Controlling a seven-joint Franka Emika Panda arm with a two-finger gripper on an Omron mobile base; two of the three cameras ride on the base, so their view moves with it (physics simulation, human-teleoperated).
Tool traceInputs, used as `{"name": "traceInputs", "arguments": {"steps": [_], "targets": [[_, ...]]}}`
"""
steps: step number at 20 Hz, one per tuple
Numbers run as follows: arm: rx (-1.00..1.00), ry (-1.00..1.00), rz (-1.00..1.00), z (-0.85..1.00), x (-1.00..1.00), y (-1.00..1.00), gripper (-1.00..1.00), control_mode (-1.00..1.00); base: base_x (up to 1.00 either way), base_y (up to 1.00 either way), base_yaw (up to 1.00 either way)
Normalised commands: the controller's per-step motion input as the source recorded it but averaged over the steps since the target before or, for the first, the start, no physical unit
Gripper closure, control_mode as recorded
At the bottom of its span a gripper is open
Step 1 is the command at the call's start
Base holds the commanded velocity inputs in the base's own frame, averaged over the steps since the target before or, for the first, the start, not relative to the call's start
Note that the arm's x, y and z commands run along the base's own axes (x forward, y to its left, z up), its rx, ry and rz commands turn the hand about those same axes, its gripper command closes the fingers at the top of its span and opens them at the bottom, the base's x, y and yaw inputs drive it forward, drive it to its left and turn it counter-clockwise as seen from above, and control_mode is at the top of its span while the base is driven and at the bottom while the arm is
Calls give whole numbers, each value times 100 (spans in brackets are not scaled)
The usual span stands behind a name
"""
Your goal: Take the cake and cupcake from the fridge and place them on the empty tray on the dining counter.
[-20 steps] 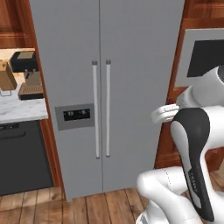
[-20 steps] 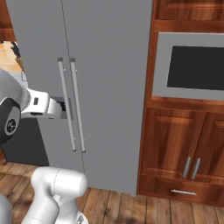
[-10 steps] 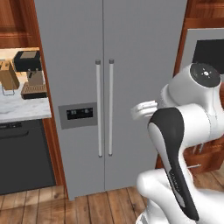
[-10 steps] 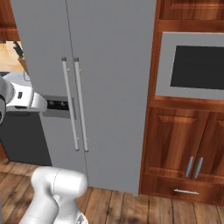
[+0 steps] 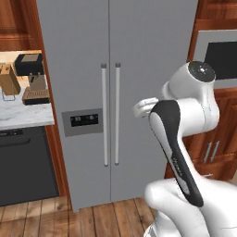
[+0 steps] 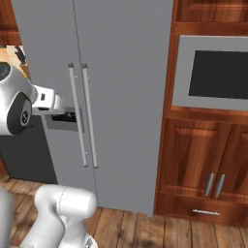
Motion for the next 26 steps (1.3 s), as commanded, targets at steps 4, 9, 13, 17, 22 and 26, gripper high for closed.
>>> {"name": "traceInputs", "arguments": {"steps": [4,9,13,17,22,26], "targets": [[1,-1,0,-37,64,-2,-100,-100,0,0,0],[2,0,0,-36,72,-1,-100,-100,0,0,0],[0,-1,0,-23,69,0,-100,-100,0,0,0],[0,0,0,-13,59,0,-100,-100,0,0,0],[1,0,2,-11,62,0,-100,-100,0,0,0],[0,0,3,-26,67,0,-100,-100,0,0,0]]}}
